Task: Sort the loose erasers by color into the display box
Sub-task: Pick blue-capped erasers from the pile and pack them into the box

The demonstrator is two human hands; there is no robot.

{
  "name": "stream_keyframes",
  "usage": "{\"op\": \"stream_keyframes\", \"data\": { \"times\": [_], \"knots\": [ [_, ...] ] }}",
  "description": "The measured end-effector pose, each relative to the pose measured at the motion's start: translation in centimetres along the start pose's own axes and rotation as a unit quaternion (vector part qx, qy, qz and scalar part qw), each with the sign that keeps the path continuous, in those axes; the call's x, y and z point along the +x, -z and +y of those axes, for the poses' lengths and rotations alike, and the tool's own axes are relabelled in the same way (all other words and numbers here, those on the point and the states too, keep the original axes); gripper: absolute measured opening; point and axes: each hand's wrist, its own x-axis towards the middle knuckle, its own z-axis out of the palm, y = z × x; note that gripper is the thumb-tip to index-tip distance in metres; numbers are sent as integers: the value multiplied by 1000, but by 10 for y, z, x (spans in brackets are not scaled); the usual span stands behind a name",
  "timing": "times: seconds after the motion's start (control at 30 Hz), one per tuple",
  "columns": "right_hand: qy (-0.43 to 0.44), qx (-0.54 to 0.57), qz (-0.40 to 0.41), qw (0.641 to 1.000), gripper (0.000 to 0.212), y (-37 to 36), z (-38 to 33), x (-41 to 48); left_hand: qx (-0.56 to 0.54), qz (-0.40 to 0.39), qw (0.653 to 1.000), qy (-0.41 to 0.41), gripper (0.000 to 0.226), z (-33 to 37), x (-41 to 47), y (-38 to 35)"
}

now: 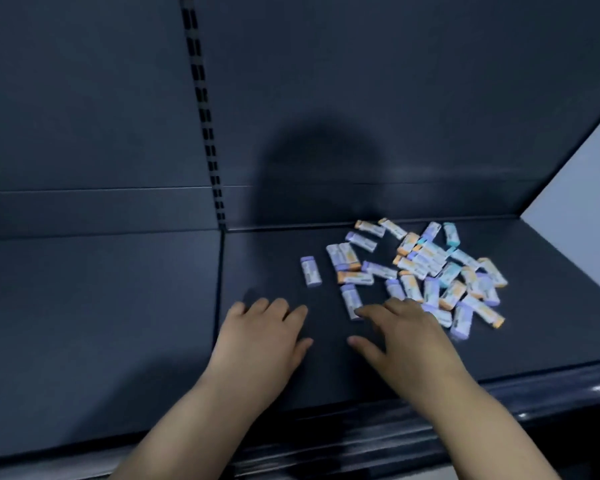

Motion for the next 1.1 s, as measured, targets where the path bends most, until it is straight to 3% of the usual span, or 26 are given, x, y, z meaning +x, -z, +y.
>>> {"op": "stream_keyframes", "data": {
  "times": [0.2,0.43,0.67,0.9,1.1],
  "knots": [
    [8,4,-21,1000,40,22,109,14,-37,44,998,31,50,77,53,-12],
    [-13,5,-24,1000,41,28,178,23,-31,78,996,44,46,130,79,-22],
    [-45,16,-24,999,43,29,206,26,-31,77,996,26,30,154,100,-18],
    [-44,36,-20,998,39,34,223,41,-27,36,999,9,36,176,124,-15],
    [-27,42,-29,998,37,30,232,52,-11,-8,1000,-5,55,185,144,-5]
  ]
}}
